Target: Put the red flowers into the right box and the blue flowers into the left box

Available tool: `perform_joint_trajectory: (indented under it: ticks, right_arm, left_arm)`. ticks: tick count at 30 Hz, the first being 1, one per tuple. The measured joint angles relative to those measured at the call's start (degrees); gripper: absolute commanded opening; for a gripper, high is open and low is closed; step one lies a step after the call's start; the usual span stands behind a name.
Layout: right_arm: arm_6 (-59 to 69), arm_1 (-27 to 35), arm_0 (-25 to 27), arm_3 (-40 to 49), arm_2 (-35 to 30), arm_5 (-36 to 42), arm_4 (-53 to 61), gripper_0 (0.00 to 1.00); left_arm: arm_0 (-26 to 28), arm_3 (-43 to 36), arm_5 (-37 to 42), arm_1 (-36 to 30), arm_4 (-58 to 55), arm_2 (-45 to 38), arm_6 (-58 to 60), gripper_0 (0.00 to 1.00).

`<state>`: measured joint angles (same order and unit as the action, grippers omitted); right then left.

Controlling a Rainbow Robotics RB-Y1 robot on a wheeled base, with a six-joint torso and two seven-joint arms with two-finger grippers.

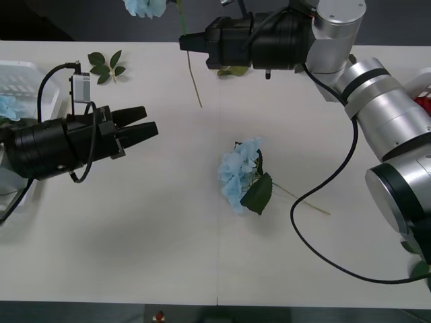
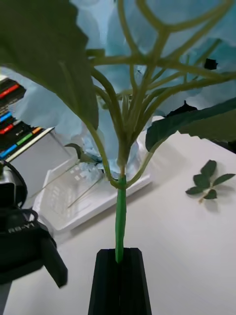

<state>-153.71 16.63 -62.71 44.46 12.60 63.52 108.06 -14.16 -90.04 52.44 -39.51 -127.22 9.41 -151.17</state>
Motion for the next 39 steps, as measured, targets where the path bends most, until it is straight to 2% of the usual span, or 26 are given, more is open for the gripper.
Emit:
perform_joint_trajectory:
  ticks: [7,18,39]
  right_arm:
    - [0.00,-2.53,0.00,0.00,0.27,1.50,0.00,0.00]
    - [0.00,-2.81,0.00,0.00,-1.93,2.97,0.00,0.00]
    - [0.00,-2.81,0.00,0.00,-2.07,4.70,0.05,0.00]
  left_arm:
    - [0.02,0.89,-2.50,6.22,5.04,0.00,-0.01,1.00]
    - [-0.06,0.89,-8.68,12.00,11.93,0.00,-0.01,1.00]
    - [-5.03,1.60,-14.76,13.23,17.84,0.00,0.00,1.00]
